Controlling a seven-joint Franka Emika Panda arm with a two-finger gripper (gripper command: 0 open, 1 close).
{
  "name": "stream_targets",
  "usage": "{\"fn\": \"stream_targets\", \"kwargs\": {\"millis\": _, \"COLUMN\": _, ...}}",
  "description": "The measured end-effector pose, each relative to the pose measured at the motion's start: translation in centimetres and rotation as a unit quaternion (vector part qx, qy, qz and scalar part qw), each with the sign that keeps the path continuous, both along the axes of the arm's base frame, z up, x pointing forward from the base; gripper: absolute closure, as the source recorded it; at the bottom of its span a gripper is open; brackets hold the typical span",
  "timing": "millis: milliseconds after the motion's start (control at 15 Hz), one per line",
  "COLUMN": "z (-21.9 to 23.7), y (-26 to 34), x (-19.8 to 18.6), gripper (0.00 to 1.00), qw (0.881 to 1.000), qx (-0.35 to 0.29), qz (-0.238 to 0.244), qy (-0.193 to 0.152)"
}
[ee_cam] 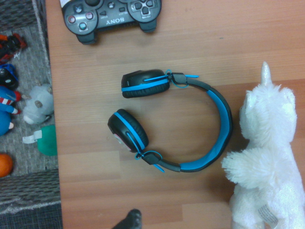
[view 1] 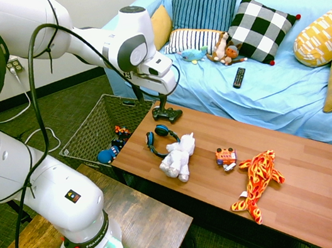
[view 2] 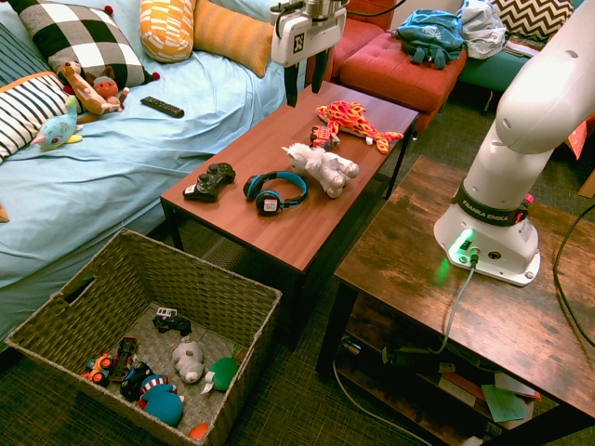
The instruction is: Put the toy car in the basket
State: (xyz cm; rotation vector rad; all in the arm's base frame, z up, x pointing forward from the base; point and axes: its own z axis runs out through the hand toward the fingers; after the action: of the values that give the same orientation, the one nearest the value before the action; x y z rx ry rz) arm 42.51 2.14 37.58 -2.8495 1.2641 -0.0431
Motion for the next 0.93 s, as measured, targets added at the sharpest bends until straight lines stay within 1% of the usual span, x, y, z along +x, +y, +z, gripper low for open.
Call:
{"fn": "stream_targets", "kwargs": {"millis": 133, "z": 0.1, "y": -0.1, "x": 0.2, "gripper": 0.00, "qw": 1.000, "qx": 0.004, "qz": 0.006, "qy": -0.004}}
{"fn": "stream_targets", "kwargs": {"millis": 200, "z": 0.2, "y": -0.6, "x": 0.4, "gripper": 0.00, "qw": 1.000, "qx": 0.019, "qz": 0.002, "qy": -0.009}}
{"fn": "stream_targets", "kwargs": {"millis": 267, "z": 0.3, "y": -1.8, "x": 0.5, "gripper": 0.00, "qw": 0.999, "qx": 0.041, "qz": -0.008, "qy": -0.016}}
{"fn": "stream_targets", "kwargs": {"millis": 400, "z": 0.2, "y": -6.4, "x": 0.3, "gripper": 0.00, "qw": 0.995, "qx": 0.095, "qz": -0.035, "qy": -0.027}}
{"fn": "stream_targets", "kwargs": {"millis": 533, "z": -1.0, "y": -12.0, "x": -0.5, "gripper": 0.00, "qw": 0.987, "qx": 0.143, "qz": -0.066, "qy": -0.034}}
{"fn": "stream_targets", "kwargs": {"millis": 733, "z": -3.4, "y": -18.3, "x": -1.8, "gripper": 0.00, "qw": 0.975, "qx": 0.186, "qz": -0.122, "qy": -0.028}}
{"fn": "stream_targets", "kwargs": {"millis": 867, "z": -4.1, "y": -21.9, "x": -0.9, "gripper": 0.00, "qw": 0.962, "qx": 0.221, "qz": -0.158, "qy": -0.022}}
{"fn": "stream_targets", "kwargs": {"millis": 933, "z": -4.4, "y": -23.4, "x": 0.3, "gripper": 0.00, "qw": 0.956, "qx": 0.235, "qz": -0.173, "qy": -0.019}}
